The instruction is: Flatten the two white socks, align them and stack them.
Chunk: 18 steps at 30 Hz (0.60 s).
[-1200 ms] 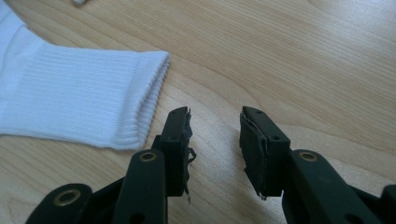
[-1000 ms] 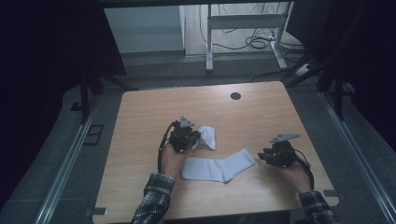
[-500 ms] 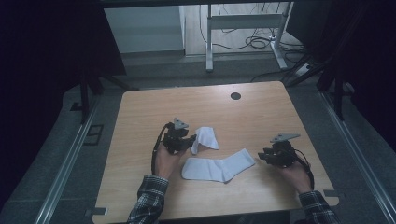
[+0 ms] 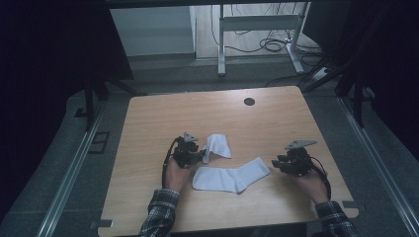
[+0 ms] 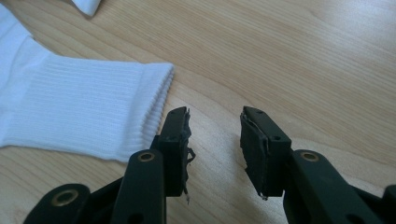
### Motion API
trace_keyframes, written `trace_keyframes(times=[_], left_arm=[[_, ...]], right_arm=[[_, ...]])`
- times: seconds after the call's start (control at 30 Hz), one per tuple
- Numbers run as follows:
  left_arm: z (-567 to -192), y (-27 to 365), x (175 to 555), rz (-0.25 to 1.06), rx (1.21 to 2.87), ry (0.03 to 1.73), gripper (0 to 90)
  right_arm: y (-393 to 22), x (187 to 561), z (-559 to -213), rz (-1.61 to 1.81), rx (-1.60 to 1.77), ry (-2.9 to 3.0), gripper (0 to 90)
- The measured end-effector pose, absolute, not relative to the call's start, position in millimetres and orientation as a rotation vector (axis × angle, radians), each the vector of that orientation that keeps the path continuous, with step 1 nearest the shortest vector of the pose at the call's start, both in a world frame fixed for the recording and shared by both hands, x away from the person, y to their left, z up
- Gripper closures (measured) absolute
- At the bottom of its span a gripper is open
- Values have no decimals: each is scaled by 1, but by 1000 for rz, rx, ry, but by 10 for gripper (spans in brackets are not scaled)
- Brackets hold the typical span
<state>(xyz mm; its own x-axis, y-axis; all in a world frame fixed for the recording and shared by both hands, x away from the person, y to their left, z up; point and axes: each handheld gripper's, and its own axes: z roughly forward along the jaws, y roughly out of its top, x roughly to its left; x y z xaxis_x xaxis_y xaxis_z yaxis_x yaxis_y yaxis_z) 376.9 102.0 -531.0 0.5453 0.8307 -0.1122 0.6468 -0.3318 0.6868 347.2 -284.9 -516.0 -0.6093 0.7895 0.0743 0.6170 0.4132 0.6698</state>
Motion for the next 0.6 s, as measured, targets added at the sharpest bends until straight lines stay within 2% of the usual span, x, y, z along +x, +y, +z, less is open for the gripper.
trace_keyframes(times=[0.1,0.2,0.27,0.6], left_arm=[[-538,101,377,323,2085,1175,616],[-539,103,377,260,2068,1161,747],[-536,103,376,269,2078,1162,841],[-491,141,369,348,1971,1186,855]], right_arm=[[-282,347,-515,992,1225,2419,606],[-277,348,-514,990,1209,2424,606],[-275,348,-514,990,1205,2428,605],[-275,349,-515,977,1213,2427,605]])
